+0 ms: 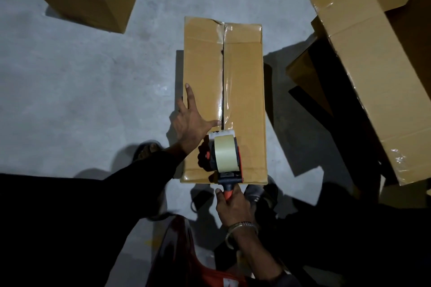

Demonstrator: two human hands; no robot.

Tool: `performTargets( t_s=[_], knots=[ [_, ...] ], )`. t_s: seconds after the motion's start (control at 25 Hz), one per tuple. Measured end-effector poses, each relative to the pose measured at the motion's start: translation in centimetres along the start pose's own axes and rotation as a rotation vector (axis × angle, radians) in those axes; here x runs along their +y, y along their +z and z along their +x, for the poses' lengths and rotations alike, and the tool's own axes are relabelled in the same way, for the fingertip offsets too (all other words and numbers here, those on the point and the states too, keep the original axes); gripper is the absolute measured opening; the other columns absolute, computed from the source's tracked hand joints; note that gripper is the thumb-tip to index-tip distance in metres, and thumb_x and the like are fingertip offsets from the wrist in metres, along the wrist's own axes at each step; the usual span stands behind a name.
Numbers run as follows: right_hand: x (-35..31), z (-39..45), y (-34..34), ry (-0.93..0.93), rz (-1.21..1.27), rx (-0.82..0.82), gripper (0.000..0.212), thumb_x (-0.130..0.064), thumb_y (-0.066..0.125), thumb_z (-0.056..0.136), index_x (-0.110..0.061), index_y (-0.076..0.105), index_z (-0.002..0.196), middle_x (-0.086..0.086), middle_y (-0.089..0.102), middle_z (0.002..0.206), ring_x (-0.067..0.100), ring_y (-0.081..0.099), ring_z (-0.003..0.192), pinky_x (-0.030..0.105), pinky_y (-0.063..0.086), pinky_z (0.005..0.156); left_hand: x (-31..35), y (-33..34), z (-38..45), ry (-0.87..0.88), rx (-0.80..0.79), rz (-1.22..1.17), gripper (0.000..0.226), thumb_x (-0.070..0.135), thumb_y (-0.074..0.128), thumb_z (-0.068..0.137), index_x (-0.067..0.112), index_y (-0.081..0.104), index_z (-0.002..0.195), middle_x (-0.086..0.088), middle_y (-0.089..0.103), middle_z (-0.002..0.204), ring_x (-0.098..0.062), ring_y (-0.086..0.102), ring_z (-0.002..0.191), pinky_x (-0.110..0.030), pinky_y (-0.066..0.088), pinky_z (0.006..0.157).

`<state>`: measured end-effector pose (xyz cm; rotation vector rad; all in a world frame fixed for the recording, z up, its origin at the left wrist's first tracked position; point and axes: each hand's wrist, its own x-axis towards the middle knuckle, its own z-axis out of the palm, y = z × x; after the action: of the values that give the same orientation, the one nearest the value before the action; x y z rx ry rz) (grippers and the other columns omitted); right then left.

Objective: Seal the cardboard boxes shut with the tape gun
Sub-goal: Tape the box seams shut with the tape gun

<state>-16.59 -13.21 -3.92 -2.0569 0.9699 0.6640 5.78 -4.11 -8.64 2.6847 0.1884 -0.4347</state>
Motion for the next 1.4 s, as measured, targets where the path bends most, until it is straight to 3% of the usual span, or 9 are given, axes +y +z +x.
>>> performTargets(
  t_s=[0.2, 0.32, 0.44, 0.68, 0.76, 1.0, 1.12, 1.28, 1.4],
  knots=[
    [1.5, -0.8, -0.1, 0.002, 0.021, -0.072, 0.037, -0.046, 0.064, 0.095, -0.024, 0.059, 0.125, 0.003, 0.072, 0.095, 0.038, 0.067, 0.102, 0.038, 0.053, 0.086, 0.1, -0.3, 0.0, -0.011, 0.013, 0.019, 0.151, 0.07, 0.088, 0.062, 0.031, -0.017, 0.164, -0.021, 0.03, 0.157, -0.035, 0.065, 0.101, -0.039, 0.051, 0.069],
    [1.9, -0.9, 0.0, -0.004, 0.168, -0.06, 0.036, -0.06, 0.065, 0.084, -0.032, 0.062, 0.105, -0.006, 0.063, 0.067, 0.028, 0.07, 0.075, 0.047, 0.058, 0.077, 0.0, -0.3, -0.1, -0.006, -0.004, 0.004, 0.15, 0.078, 0.083, 0.061, 0.033, -0.017, 0.164, -0.019, 0.025, 0.161, -0.038, 0.063, 0.114, -0.044, 0.056, 0.08],
    [1.0, -0.7, -0.2, 0.039, 0.214, -0.036, 0.03, -0.06, 0.067, 0.086, -0.032, 0.06, 0.094, -0.003, 0.061, 0.06, 0.02, 0.067, 0.062, 0.04, 0.06, 0.068, -0.3, -0.6, -0.4, 0.046, -0.052, -0.044, 0.136, 0.086, 0.072, 0.066, 0.042, -0.013, 0.163, -0.016, 0.009, 0.169, -0.045, 0.045, 0.139, -0.054, 0.053, 0.095],
    [0.4, -1.1, -1.3, 0.056, 0.24, -0.052, 0.019, -0.045, 0.071, 0.092, -0.027, 0.063, 0.093, -0.006, 0.06, 0.066, 0.016, 0.062, 0.066, 0.026, 0.05, 0.063, -1.0, -0.5, -1.6, 0.189, 0.017, -0.119, 0.081, 0.085, 0.054, 0.084, 0.048, 0.04, 0.155, -0.011, 0.001, 0.171, -0.041, 0.028, 0.151, -0.058, 0.049, 0.108],
    [0.2, -1.1, -1.4, 0.052, 0.226, -0.073, 0.018, -0.045, 0.07, 0.093, -0.029, 0.062, 0.095, -0.006, 0.06, 0.068, 0.016, 0.062, 0.067, 0.025, 0.05, 0.062, 0.0, -0.6, -2.4, 0.13, 0.026, -0.148, 0.094, 0.086, 0.06, 0.079, 0.041, 0.039, 0.158, -0.012, -0.002, 0.172, -0.041, 0.026, 0.152, -0.055, 0.047, 0.11],
    [0.8, -0.7, -1.1, 0.048, 0.229, -0.071, 0.018, -0.053, 0.069, 0.087, -0.039, 0.058, 0.086, -0.01, 0.057, 0.065, 0.021, 0.062, 0.074, 0.045, 0.057, 0.083, 2.7, -0.8, -1.9, -0.08, -0.043, 0.028, 0.158, 0.1, 0.065, 0.049, 0.028, -0.018, 0.163, -0.029, -0.011, 0.169, -0.049, 0.023, 0.15, -0.052, 0.047, 0.106],
    [0.6, -0.9, -2.0, 0.028, 0.175, -0.084, 0.02, -0.047, 0.062, 0.097, -0.035, 0.062, 0.114, -0.007, 0.064, 0.089, 0.02, 0.054, 0.09, 0.025, 0.035, 0.079, 3.1, -0.3, -1.0, -0.097, -0.017, 0.054, 0.161, 0.103, 0.061, 0.046, 0.027, -0.02, 0.163, -0.031, -0.009, 0.168, -0.048, 0.022, 0.151, -0.051, 0.045, 0.107],
    [0.1, -1.4, -3.2, -0.018, 0.142, -0.145, 0.029, -0.044, 0.056, 0.102, -0.03, 0.059, 0.128, -0.003, 0.064, 0.105, 0.026, 0.056, 0.119, 0.022, 0.017, 0.068, 3.8, 0.1, 1.0, -0.071, 0.008, 0.098, 0.167, 0.103, 0.063, 0.042, 0.023, -0.02, 0.163, -0.034, -0.002, 0.167, -0.047, 0.023, 0.149, -0.052, 0.042, 0.109],
    [0.0, -1.5, -3.5, -0.019, 0.15, -0.141, 0.027, -0.041, 0.056, 0.104, -0.027, 0.057, 0.128, -0.005, 0.056, 0.102, 0.02, 0.049, 0.104, 0.023, 0.018, 0.064, 3.7, 0.6, 2.0, -0.055, 0.06, 0.111, 0.17, 0.107, 0.06, 0.036, 0.023, -0.014, 0.164, -0.031, 0.024, 0.157, -0.04, 0.04, 0.131, -0.047, 0.048, 0.094]
  ],
)
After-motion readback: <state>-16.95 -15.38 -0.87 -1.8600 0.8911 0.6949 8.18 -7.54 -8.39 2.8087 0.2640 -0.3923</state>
